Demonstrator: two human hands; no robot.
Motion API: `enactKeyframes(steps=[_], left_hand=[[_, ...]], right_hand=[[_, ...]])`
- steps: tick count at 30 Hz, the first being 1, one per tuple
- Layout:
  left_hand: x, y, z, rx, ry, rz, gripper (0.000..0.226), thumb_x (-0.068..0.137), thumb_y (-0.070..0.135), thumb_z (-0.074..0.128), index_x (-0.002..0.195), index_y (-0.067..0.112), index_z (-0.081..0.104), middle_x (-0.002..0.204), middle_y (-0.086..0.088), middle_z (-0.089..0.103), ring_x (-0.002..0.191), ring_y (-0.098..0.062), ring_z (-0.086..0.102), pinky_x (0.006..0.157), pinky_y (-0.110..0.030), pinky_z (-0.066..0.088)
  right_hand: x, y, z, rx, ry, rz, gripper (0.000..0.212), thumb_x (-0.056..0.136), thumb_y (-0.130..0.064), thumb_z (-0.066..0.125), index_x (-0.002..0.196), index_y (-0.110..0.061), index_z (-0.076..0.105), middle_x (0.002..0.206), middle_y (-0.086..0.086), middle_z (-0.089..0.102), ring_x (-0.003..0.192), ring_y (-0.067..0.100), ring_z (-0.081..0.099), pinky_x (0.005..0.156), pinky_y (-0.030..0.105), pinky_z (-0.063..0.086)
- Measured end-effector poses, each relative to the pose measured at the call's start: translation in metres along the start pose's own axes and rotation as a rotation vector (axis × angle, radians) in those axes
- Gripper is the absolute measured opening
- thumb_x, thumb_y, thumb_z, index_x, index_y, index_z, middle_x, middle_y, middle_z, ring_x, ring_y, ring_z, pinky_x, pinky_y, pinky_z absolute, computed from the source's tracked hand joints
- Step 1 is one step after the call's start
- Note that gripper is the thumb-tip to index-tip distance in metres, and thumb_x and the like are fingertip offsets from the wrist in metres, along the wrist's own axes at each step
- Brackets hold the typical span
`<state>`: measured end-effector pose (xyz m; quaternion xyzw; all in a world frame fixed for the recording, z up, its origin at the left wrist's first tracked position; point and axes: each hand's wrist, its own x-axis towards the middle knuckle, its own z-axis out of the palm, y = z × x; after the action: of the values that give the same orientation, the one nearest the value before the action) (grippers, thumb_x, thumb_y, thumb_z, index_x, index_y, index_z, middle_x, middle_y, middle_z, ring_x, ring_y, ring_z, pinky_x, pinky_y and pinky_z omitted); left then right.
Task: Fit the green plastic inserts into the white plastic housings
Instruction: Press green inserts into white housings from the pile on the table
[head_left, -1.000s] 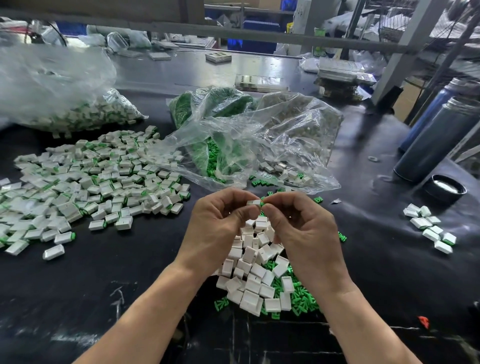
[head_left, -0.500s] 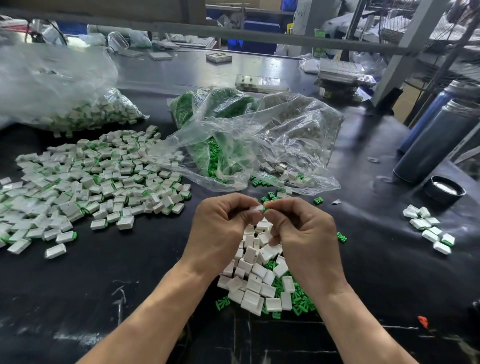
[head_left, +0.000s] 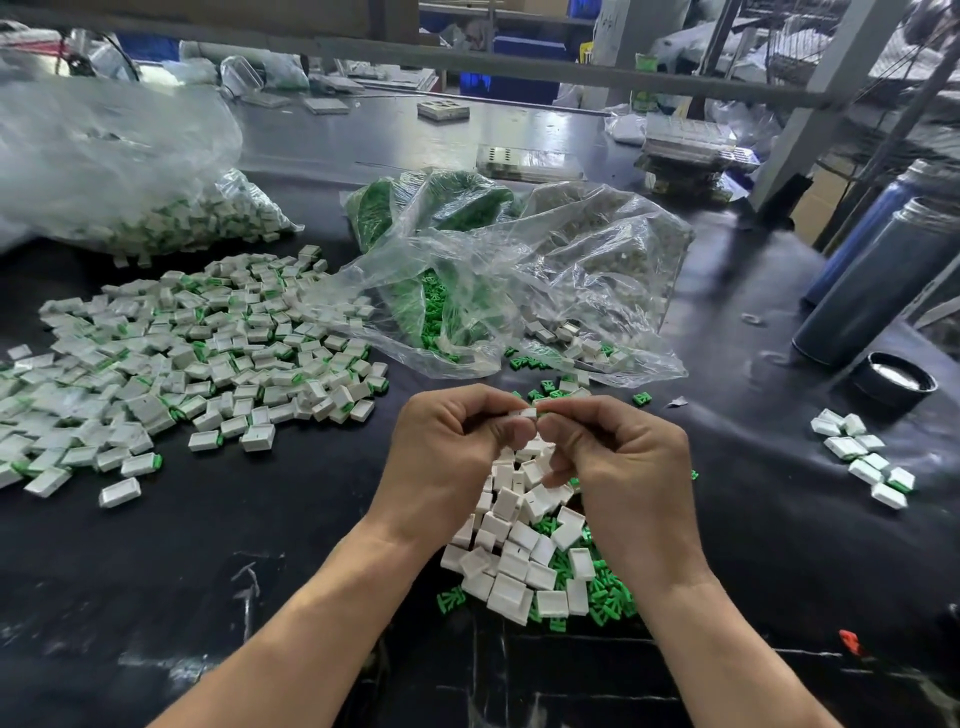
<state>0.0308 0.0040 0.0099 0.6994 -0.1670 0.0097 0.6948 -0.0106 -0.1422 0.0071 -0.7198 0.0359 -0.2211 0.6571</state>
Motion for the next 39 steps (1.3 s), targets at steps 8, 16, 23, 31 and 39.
enactKeyframes(steps=[8, 16, 23, 31, 39], left_hand=[[0.002, -0.001, 0.002, -0.113, 0.004, -0.043, 0.011, 0.093, 0.016, 0.072, 0.096, 0.021, 0.081, 0.087, -0.005, 0.078, 0.070, -0.017, 0.062, 0.063, -0.026, 0.053], [0.000, -0.003, 0.007, -0.076, 0.016, -0.003, 0.022, 0.090, 0.007, 0.076, 0.098, 0.026, 0.079, 0.093, 0.004, 0.077, 0.087, -0.016, 0.071, 0.078, -0.024, 0.056], [-0.002, 0.000, 0.009, 0.085, -0.006, 0.043, 0.025, 0.087, 0.001, 0.075, 0.085, 0.026, 0.076, 0.096, -0.003, 0.071, 0.081, 0.000, 0.062, 0.074, -0.007, 0.045], [0.000, 0.002, 0.011, -0.370, -0.052, -0.081, 0.006, 0.082, 0.015, 0.074, 0.083, 0.021, 0.075, 0.112, 0.008, 0.074, 0.069, -0.008, 0.068, 0.057, -0.022, 0.058], [-0.001, -0.004, 0.010, -0.189, -0.097, -0.087, 0.006, 0.093, 0.012, 0.070, 0.098, 0.009, 0.073, 0.114, 0.004, 0.072, 0.086, -0.045, 0.068, 0.068, -0.035, 0.063]], right_hand=[[0.009, 0.008, -0.005, 0.151, -0.027, 0.085, 0.026, 0.098, 0.000, 0.065, 0.097, -0.020, 0.082, 0.066, 0.007, 0.066, 0.057, 0.020, 0.060, 0.057, 0.034, 0.060], [0.005, 0.011, 0.002, 0.298, -0.229, 0.346, 0.059, 0.100, -0.055, 0.052, 0.095, -0.002, 0.076, 0.086, 0.022, 0.071, 0.064, 0.027, 0.062, 0.053, 0.042, 0.057], [0.007, 0.005, 0.002, 0.472, -0.331, 0.460, 0.070, 0.090, -0.056, 0.056, 0.112, 0.011, 0.065, 0.080, 0.012, 0.064, 0.063, 0.022, 0.057, 0.046, 0.033, 0.050], [0.008, 0.005, 0.002, 0.506, -0.376, 0.400, 0.064, 0.093, -0.065, 0.052, 0.097, -0.005, 0.072, 0.085, 0.015, 0.062, 0.063, 0.020, 0.055, 0.046, 0.029, 0.045], [0.005, 0.003, 0.004, 0.286, -0.335, 0.302, 0.072, 0.091, -0.082, 0.044, 0.085, -0.017, 0.074, 0.075, 0.013, 0.063, 0.058, 0.023, 0.052, 0.047, 0.033, 0.041]])
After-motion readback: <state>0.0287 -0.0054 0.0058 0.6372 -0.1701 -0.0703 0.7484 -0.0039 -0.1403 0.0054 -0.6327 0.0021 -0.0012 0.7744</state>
